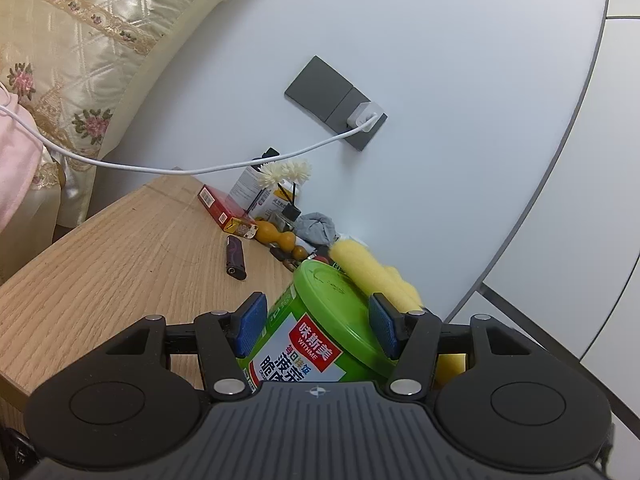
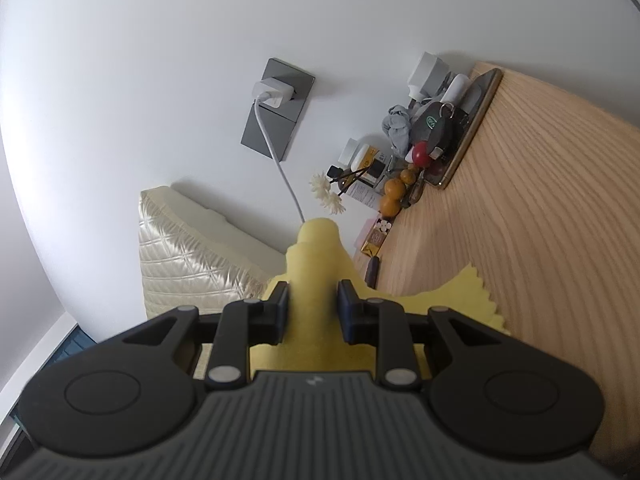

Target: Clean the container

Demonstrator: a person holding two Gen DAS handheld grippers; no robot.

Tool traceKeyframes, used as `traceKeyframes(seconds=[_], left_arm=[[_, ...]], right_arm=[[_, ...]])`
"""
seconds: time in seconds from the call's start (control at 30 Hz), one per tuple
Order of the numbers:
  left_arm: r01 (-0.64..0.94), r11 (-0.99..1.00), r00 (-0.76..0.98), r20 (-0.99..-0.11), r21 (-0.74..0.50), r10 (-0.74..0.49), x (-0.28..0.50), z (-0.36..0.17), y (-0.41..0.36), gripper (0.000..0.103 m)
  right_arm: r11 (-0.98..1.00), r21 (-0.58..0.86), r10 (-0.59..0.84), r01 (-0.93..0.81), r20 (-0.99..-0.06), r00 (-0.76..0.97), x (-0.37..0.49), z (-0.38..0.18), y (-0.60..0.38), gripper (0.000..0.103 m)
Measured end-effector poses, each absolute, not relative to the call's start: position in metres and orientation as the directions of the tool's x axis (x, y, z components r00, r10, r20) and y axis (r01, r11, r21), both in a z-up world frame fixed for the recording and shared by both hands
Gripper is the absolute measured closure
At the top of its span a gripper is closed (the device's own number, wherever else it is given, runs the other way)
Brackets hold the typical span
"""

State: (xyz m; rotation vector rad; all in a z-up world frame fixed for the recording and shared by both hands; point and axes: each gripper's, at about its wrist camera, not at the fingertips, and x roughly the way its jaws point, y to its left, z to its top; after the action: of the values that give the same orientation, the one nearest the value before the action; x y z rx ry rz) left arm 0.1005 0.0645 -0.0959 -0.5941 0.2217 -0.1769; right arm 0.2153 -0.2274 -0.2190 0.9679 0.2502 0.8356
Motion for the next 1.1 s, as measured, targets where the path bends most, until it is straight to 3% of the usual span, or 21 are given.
traceKeyframes(seconds=[0.17, 0.33, 0.7, 1.1], left_arm=[[0.108, 0.802, 0.957, -0.156, -0.587, -0.243, 0.103, -0.095, 0.068, 0.041], [0.131, 0.790, 0.962, -0.117, -0.600, -0.248, 0.086, -0.092, 0.070, 0.031], [0.094, 0.807, 0.964, -0.151, -0.583, -0.221, 0.090, -0.096, 0.063, 0.041], [0.103, 0.822, 0.958, -0.168, -0.561, -0.235, 0.099, -0.093, 0.064, 0.041]], right_arm=[[0.290, 0.808, 0.713, -0.513, 0.175, 0.679, 0.221, -0.219, -0.225, 0.074], [0.288, 0.810, 0.702, -0.510, 0.183, 0.688, 0.224, -0.219, -0.225, 0.075], [0.294, 0.804, 0.716, -0.517, 0.173, 0.677, 0.214, -0.221, -0.225, 0.075], [0.292, 0.808, 0.714, -0.512, 0.172, 0.679, 0.204, -0.223, -0.228, 0.075]])
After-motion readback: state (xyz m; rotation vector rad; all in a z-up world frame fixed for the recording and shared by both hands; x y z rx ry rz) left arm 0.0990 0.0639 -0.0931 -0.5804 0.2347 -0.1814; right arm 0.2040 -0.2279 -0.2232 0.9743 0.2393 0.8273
